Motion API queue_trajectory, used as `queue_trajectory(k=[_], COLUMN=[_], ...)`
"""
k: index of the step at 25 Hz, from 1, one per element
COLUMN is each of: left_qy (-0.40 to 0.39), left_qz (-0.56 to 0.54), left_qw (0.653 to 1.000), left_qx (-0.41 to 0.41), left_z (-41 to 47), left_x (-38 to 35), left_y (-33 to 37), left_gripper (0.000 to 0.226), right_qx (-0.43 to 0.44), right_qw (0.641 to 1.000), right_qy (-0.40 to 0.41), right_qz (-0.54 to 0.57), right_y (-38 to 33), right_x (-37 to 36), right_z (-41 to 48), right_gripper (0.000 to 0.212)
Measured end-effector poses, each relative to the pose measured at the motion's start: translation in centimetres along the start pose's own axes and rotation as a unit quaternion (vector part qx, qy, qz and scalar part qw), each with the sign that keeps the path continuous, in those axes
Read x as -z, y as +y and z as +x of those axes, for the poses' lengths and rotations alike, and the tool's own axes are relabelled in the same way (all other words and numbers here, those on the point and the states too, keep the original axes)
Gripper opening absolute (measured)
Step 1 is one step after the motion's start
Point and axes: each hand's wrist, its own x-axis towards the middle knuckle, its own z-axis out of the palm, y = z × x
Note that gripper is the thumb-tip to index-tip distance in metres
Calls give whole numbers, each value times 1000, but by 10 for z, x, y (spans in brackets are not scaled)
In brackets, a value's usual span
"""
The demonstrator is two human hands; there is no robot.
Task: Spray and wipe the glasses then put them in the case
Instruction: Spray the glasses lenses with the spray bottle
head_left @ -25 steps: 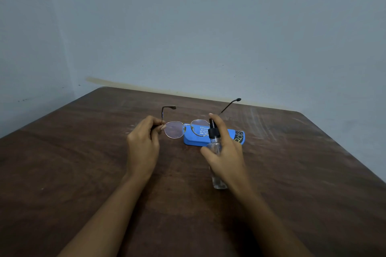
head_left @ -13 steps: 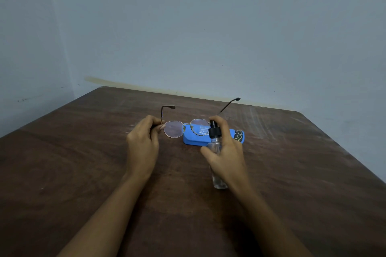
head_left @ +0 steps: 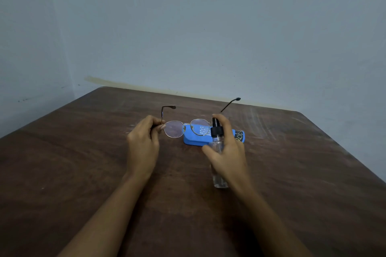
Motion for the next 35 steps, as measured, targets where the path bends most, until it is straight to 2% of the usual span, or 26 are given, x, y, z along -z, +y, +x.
queue_trajectory(k=[7,10,12,15,19,22,28,35], left_qy=[-13,-34,-43,-58,-106,-134,-168,-189], left_qz=[-20,-95,-220,-363,-473,-513,-548,-552], left_qw=[998,979,938,856,750,691,628,594], left_qx=[54,176,266,362,450,491,527,554], left_z=[1,5,8,10,11,12,12,10], left_x=[-1,-3,-5,-4,-2,0,2,4], left_y=[1,3,1,-2,5,8,9,8], left_gripper=[6,12,20,20,20,22,24,27], right_qx=[7,32,53,88,122,129,143,144], right_qw=[1000,999,998,995,992,991,989,989], right_qy=[17,22,15,9,-7,-17,-25,-36], right_qz=[25,34,40,38,39,42,22,-12], right_y=[1,-1,-2,-4,-4,-5,-4,-7], right_x=[0,-1,-2,-4,-8,-11,-12,-17], right_z=[1,1,0,-2,-5,-5,-7,-7], right_gripper=[70,74,77,79,80,81,75,64])
